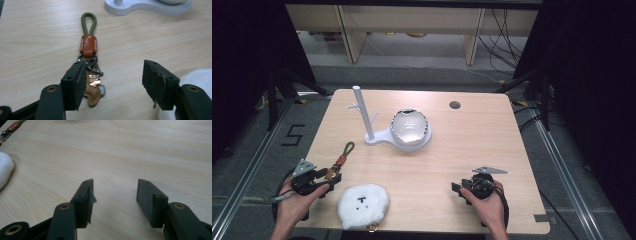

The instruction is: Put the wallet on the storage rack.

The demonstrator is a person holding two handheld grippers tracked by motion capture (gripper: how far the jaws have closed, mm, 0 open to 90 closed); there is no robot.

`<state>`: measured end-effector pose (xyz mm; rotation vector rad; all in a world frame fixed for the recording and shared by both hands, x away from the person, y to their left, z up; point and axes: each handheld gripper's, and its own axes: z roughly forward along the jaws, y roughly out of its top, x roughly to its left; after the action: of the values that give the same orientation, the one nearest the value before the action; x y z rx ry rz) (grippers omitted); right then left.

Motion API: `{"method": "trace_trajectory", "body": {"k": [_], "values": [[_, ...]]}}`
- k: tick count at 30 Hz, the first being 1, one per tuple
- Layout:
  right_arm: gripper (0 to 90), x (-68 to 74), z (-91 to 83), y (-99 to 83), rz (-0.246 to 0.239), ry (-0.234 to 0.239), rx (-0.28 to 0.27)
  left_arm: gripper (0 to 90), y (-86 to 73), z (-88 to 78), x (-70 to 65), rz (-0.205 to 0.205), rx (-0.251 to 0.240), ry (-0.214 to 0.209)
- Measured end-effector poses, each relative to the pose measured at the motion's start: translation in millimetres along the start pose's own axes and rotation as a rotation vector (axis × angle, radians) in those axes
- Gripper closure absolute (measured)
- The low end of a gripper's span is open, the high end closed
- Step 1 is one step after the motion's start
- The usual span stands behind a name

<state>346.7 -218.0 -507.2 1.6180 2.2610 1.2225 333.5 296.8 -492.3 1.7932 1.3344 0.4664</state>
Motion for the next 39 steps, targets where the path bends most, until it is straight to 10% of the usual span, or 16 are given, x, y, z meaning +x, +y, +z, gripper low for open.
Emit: {"method": "trace_trajectory", "body": {"k": [22, 30, 39], "values": [[48.0, 4.4, -0.3, 5.8, 0.012, 0.036, -0.007, 37.2, 26.5, -9.8, -22.3, 0.094, 0.31, -0.204], [47.5, 7.3, 1.7, 6.1, 0.022, 0.054, 0.015, 36.8, 23.2, 2.9, -27.2, 0.192, 0.52, -0.227], [47.1, 8.9, 4.2, 5.7, 0.01, 0.06, 0.013, 37.2, 19.8, 16.8, -35.2, 0.2, 0.572, -0.227]]}}
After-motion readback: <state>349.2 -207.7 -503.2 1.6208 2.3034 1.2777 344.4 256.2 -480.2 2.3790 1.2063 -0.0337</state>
